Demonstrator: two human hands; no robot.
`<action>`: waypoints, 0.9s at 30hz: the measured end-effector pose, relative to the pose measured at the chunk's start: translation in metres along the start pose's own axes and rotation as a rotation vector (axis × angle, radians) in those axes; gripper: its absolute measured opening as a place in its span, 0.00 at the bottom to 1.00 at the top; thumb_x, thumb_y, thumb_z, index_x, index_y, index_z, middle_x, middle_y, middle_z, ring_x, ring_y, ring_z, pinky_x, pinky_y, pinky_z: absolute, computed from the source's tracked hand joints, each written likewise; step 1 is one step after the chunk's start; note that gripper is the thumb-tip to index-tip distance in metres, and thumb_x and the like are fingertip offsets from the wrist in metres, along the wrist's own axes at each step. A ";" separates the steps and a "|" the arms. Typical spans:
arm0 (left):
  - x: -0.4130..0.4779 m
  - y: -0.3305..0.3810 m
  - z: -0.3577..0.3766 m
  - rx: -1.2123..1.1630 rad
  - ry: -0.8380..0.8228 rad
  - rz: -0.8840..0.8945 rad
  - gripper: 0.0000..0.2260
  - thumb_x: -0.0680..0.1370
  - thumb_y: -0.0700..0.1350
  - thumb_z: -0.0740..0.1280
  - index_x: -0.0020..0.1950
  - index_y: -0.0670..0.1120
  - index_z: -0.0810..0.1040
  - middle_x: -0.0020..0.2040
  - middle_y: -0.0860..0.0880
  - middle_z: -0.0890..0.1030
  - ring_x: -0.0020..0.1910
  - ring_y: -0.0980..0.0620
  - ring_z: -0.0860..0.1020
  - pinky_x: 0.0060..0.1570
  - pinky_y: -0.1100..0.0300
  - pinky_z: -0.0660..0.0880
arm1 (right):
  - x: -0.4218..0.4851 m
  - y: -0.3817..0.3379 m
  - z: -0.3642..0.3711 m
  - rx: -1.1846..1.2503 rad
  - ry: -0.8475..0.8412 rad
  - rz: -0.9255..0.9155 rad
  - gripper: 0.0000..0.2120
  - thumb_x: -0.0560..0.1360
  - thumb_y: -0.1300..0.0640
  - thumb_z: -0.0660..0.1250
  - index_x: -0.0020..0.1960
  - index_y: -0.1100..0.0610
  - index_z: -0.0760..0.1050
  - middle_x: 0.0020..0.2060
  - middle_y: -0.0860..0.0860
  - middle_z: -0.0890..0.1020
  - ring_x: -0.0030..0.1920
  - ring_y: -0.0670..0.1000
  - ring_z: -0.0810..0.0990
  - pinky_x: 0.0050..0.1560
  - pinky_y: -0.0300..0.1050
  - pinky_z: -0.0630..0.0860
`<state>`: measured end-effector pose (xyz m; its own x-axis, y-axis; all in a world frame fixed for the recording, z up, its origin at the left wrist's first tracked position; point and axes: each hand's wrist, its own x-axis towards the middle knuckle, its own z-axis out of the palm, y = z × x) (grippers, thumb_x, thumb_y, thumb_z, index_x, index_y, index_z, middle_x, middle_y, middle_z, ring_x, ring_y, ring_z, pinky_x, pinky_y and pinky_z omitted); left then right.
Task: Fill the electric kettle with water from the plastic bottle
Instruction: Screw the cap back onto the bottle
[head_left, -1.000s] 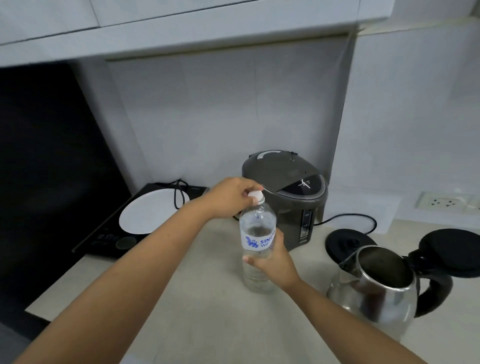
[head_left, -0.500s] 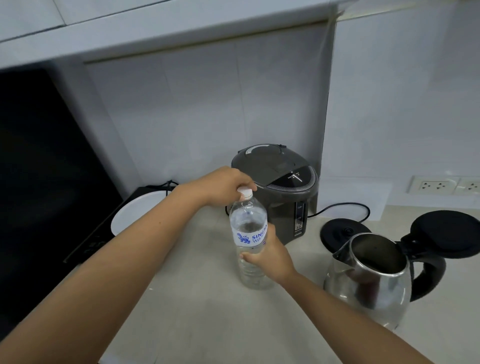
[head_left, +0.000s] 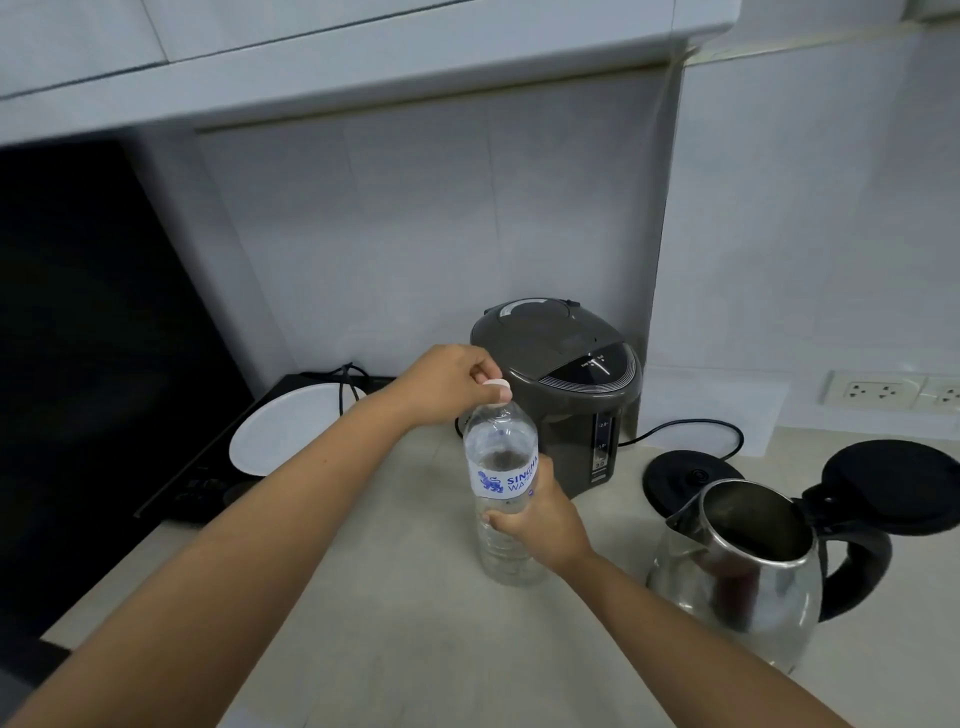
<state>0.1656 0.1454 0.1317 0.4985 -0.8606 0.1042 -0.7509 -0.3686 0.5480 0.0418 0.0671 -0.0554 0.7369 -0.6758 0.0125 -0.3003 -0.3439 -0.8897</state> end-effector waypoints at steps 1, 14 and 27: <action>-0.001 0.000 -0.001 0.028 -0.031 0.022 0.08 0.75 0.48 0.74 0.52 0.48 0.82 0.48 0.52 0.82 0.45 0.56 0.79 0.48 0.65 0.75 | 0.000 0.000 0.000 -0.001 0.001 -0.002 0.37 0.60 0.42 0.77 0.62 0.45 0.62 0.55 0.42 0.77 0.53 0.49 0.79 0.54 0.50 0.76; -0.005 0.005 -0.010 0.189 -0.182 0.142 0.15 0.79 0.47 0.68 0.65 0.50 0.79 0.63 0.55 0.80 0.62 0.57 0.76 0.59 0.67 0.69 | 0.000 0.001 0.002 0.022 -0.002 -0.015 0.38 0.59 0.42 0.78 0.61 0.43 0.61 0.56 0.41 0.77 0.54 0.48 0.79 0.53 0.50 0.76; -0.010 0.003 0.018 0.205 -0.011 0.221 0.12 0.82 0.39 0.62 0.63 0.44 0.81 0.60 0.46 0.79 0.57 0.49 0.77 0.57 0.61 0.71 | -0.001 0.000 0.000 0.106 -0.085 0.007 0.44 0.59 0.51 0.80 0.67 0.47 0.58 0.59 0.44 0.75 0.59 0.48 0.76 0.59 0.49 0.75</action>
<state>0.1503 0.1465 0.1175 0.3096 -0.9312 0.1926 -0.9129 -0.2344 0.3343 0.0408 0.0681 -0.0551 0.7851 -0.6187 -0.0288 -0.2436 -0.2658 -0.9327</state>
